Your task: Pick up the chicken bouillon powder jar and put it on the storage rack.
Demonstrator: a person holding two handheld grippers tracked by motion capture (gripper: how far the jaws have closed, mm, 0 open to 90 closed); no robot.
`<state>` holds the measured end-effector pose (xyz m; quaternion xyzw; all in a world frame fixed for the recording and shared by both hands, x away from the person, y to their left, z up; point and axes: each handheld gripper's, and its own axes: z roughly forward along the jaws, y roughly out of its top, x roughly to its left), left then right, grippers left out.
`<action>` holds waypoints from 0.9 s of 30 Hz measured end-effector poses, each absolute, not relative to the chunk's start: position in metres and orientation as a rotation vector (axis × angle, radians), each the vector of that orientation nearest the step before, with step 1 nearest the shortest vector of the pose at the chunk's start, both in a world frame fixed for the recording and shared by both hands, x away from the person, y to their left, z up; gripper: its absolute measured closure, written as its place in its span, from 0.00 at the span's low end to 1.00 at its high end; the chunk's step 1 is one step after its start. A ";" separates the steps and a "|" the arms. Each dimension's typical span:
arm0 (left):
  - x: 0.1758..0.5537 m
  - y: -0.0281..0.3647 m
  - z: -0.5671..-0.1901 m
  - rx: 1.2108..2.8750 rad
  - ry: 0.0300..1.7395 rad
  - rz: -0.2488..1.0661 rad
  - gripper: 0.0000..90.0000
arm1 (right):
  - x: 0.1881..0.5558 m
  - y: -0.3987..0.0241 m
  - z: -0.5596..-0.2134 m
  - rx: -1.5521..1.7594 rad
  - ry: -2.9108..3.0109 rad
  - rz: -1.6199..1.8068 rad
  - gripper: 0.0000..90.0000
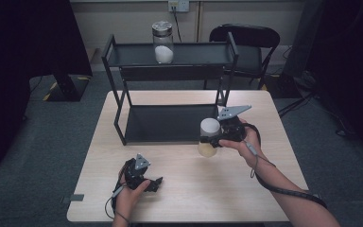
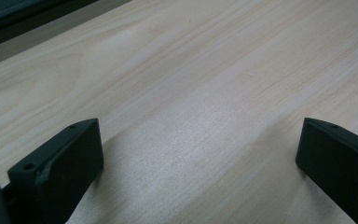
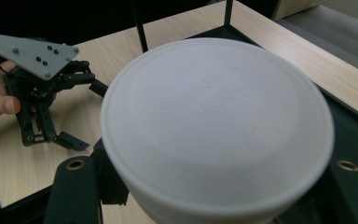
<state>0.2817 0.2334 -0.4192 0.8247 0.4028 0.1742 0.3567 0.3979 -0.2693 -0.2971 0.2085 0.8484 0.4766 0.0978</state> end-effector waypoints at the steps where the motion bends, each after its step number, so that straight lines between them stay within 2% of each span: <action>1: 0.282 0.233 -0.419 2.130 1.040 0.450 0.00 | 0.399 -0.268 -0.296 0.614 2.509 1.414 0.38; 27: 0.282 0.233 -0.419 2.130 1.040 0.450 0.00 | 0.429 -0.250 -0.240 0.607 2.499 1.404 0.38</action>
